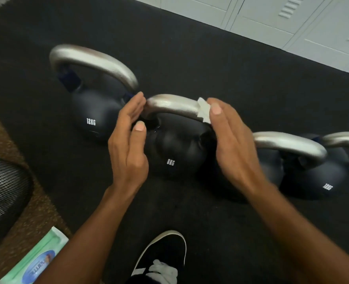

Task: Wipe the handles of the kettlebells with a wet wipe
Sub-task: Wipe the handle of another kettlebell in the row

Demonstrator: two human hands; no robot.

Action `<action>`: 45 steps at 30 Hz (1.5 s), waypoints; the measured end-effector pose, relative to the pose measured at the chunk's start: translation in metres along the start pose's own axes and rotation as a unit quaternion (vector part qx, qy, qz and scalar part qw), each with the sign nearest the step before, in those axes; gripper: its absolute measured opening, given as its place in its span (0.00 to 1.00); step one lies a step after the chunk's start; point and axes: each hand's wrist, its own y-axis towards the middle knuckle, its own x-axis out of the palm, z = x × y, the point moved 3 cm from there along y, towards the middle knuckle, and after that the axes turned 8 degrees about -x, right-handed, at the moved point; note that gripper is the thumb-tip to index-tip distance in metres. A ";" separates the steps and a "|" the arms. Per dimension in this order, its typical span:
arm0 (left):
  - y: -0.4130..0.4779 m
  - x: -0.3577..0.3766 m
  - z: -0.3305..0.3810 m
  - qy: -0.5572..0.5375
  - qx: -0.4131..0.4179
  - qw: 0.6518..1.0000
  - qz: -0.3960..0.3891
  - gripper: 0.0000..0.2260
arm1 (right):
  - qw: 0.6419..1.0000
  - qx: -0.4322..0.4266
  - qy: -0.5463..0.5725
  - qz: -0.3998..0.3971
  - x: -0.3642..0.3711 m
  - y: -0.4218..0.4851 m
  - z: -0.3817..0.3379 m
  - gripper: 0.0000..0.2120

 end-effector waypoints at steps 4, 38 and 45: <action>-0.001 -0.005 -0.009 -0.076 -0.066 0.993 0.054 0.22 | 0.975 0.085 -0.038 -0.202 -0.014 0.071 -0.008 0.26; -0.016 -0.002 0.001 -0.178 -0.387 0.896 0.124 0.17 | 0.592 -0.434 -0.563 -0.379 0.098 0.064 -0.060 0.29; -0.011 -0.003 0.014 -0.443 -0.545 0.710 0.054 0.26 | 0.608 -0.412 -0.584 -0.345 0.082 0.059 -0.046 0.30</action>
